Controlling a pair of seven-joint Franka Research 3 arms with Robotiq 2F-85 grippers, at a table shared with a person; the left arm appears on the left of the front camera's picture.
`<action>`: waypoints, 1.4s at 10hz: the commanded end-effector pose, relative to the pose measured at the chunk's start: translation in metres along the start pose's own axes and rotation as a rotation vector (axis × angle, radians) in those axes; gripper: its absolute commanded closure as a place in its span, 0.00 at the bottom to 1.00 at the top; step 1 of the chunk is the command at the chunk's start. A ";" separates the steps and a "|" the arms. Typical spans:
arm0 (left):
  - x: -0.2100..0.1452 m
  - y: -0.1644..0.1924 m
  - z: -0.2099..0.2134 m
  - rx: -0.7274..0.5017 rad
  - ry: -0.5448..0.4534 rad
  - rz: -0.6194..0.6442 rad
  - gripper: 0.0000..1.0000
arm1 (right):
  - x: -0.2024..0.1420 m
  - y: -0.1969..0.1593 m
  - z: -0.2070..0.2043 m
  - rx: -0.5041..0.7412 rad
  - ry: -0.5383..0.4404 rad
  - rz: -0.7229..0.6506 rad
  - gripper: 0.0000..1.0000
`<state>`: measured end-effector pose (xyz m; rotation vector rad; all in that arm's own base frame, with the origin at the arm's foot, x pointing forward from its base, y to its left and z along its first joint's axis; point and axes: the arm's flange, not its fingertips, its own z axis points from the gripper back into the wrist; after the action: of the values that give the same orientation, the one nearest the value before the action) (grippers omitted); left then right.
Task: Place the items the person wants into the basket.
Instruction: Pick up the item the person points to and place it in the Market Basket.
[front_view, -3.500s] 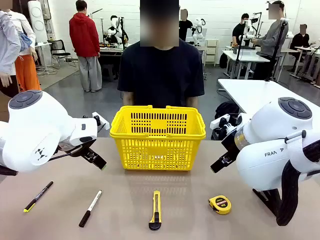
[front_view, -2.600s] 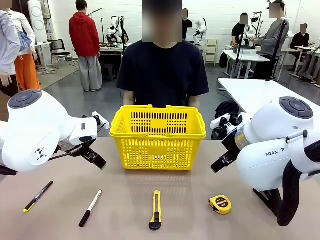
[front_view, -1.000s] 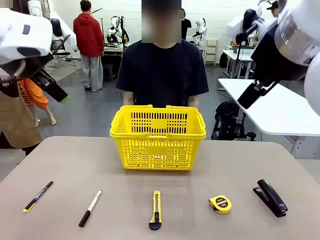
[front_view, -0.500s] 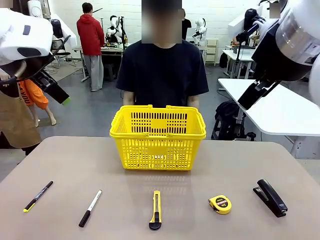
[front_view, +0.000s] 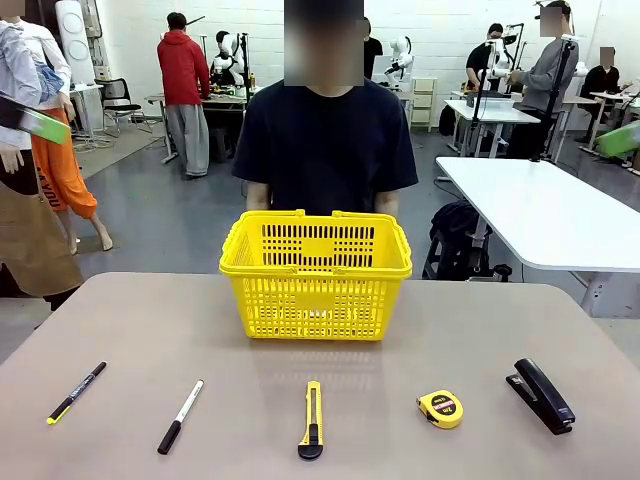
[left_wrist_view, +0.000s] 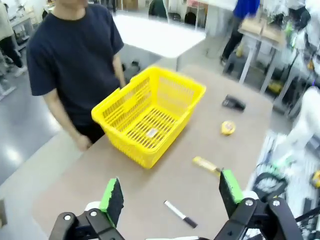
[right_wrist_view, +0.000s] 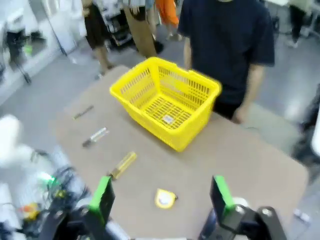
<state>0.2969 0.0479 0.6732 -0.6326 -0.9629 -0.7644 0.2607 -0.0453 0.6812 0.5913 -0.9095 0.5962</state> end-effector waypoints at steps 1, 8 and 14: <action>-0.015 0.012 0.046 -0.011 -0.096 0.090 0.00 | -0.025 -0.029 0.035 0.102 -0.141 -0.196 0.00; -0.088 0.032 0.121 0.136 0.100 0.249 0.00 | -0.077 -0.055 0.090 -0.082 0.014 -0.283 0.00; -0.096 0.031 0.124 0.159 0.099 0.286 0.00 | -0.082 -0.054 0.086 -0.107 0.035 -0.313 0.00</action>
<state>0.2251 0.1876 0.6372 -0.5789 -0.8007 -0.4516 0.2132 -0.1581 0.6436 0.6004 -0.7832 0.2594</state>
